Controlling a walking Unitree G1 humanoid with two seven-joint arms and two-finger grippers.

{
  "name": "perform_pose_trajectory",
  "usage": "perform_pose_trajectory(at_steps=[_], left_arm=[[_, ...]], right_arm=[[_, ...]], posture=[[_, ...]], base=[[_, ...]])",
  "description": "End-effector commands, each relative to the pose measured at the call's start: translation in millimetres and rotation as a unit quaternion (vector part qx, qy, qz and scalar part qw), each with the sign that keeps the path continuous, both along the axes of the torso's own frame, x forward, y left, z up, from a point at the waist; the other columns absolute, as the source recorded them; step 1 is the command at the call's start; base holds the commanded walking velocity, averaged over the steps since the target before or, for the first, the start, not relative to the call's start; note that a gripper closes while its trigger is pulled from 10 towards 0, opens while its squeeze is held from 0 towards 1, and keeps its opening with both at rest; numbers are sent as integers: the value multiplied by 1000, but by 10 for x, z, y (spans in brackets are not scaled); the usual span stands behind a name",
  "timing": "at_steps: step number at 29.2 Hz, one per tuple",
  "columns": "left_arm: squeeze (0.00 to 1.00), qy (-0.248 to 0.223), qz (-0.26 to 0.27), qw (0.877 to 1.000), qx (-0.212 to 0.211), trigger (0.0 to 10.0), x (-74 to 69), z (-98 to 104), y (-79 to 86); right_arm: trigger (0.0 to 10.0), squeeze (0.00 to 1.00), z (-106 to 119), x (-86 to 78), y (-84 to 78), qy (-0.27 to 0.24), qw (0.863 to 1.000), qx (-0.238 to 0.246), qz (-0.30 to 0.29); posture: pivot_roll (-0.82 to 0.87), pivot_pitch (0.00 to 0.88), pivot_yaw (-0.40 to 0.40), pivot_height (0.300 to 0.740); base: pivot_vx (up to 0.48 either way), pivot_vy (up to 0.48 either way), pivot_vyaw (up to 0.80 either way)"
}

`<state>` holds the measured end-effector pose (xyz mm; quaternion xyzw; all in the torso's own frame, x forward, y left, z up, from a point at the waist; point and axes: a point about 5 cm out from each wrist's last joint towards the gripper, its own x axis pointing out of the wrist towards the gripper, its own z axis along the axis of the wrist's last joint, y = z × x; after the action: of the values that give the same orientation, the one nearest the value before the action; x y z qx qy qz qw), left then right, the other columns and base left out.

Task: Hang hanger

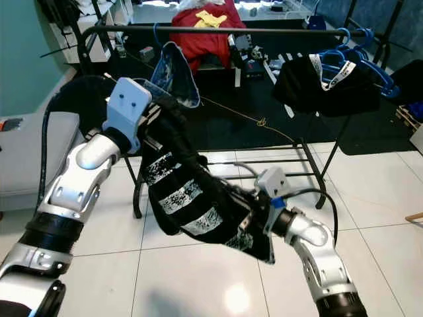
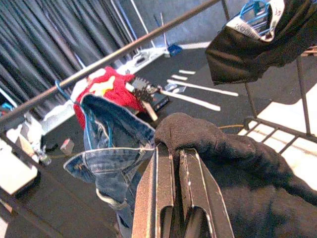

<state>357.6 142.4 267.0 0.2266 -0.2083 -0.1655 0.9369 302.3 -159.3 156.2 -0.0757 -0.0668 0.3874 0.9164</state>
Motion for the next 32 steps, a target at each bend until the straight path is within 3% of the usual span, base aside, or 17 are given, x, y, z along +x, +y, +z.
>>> perform_pose_trajectory(at_steps=[1, 4, 6, 7, 10, 14, 16, 20, 22, 23, 24, 26, 30, 32], left_arm=[[0, -18, -12, 1000, 19, 0, -32, 72, 6], [0, -23, -23, 999, 18, 0, -42, 100, -10], [0, -30, -27, 999, -11, 0, -48, 156, -6], [0, -30, -27, 999, -11, 0, -48, 156, -6], [0, -30, 22, 998, -44, 0, -2, 202, 158], [0, -14, 45, 998, -42, 0, 27, 164, 229], [0, 26, 88, 995, -35, 0, 76, 38, 364], [0, 39, 110, 993, -32, 0, 91, -10, 430], [0, 48, 134, 990, -27, 0, 105, -49, 504], [0, 55, 153, 986, -24, 0, 110, -82, 570], [0, 55, 153, 986, -24, 0, 110, -82, 570], [0, 58, 183, 981, -20, 0, 103, -109, 687], [0, 54, 189, 980, -23, 0, 94, -97, 718], [0, 23, 180, 983, -38, 0, 52, 34, 718]], right_arm=[[0, 0, 48, 35, -50, -13, 1000, 11, -18], [0, 0, 85, 82, -113, -24, 999, 20, -43], [0, 0, 122, 156, -241, -15, 993, 68, -90], [0, 0, 122, 156, -241, -15, 993, 68, -90], [0, 0, 248, 182, -391, -41, 980, 139, -132], [0, 0, 312, 180, -422, -56, 975, 168, -137], [0, 0, 408, 173, -438, -77, 967, 201, -136], [0, 0, 417, 182, -445, -78, 966, 203, -143], [0, 0, 348, 213, -470, -56, 967, 185, -166], [0, 0, 209, 243, -489, -7, 970, 159, -186], [0, 0, 209, 243, -489, -7, 970, 159, -186], [0, 0, -71, 255, -572, 77, 960, 124, -240], [0, 0, -137, 248, -608, 95, 953, 122, -260], [0, 0, -274, 225, -724, 132, 931, 137, -310]], posture=[[33, 103, 21, 740], [34, 105, 22, 740], [34, 105, 21, 740], [34, 105, 21, 740], [33, 104, 21, 740], [35, 104, 21, 740], [35, 104, 25, 740], [34, 104, 25, 740], [34, 103, 26, 740], [32, 103, 27, 740], [32, 103, 27, 740], [37, 104, 26, 740], [38, 103, 26, 740], [39, 104, 29, 740]], base=[[0, 0, 0], [0, 0, 0], [0, 0, 0], [0, 0, 0], [0, 0, 0], [0, 0, 0], [0, 0, 0], [0, 0, 0], [0, 0, 0], [0, 0, 0], [0, 0, 0], [0, 0, 0], [0, 0, 0], [0, 0, 0]])
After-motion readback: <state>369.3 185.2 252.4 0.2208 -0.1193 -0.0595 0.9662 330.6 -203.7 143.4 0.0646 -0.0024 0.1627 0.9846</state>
